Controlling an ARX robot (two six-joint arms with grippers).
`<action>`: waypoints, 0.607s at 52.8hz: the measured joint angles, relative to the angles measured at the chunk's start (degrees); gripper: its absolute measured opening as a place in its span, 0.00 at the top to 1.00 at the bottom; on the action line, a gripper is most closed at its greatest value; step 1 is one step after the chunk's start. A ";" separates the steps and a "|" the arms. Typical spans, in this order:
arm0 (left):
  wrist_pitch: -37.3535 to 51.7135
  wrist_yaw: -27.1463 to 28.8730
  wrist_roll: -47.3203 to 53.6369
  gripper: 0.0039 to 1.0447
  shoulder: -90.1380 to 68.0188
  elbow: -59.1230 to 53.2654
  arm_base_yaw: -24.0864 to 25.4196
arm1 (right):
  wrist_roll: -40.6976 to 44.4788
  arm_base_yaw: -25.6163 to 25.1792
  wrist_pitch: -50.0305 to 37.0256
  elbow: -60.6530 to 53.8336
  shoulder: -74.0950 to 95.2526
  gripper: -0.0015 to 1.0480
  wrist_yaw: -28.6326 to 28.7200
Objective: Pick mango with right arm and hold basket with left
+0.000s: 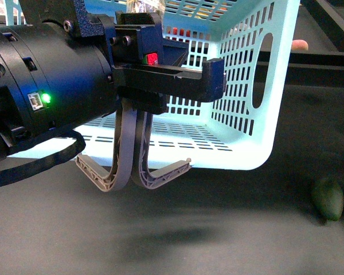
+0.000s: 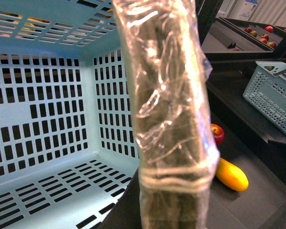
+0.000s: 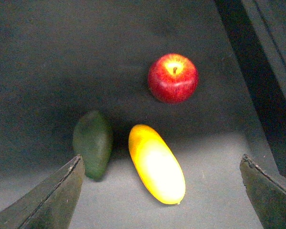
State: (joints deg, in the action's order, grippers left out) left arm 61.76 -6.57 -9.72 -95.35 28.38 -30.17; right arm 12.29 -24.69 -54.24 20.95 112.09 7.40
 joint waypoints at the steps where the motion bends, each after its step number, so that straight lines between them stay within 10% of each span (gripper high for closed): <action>1: 0.00 -0.02 0.02 0.93 0.00 0.00 0.00 | 0.66 -0.20 0.09 0.87 1.53 0.08 0.00; 32: 0.00 0.00 0.07 0.93 0.00 0.00 -0.04 | 7.28 -3.04 8.00 20.41 28.57 0.08 -1.42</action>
State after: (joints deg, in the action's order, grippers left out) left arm 61.76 -6.57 -9.65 -95.35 28.38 -30.22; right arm 19.57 -27.73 -46.24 41.36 140.66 5.98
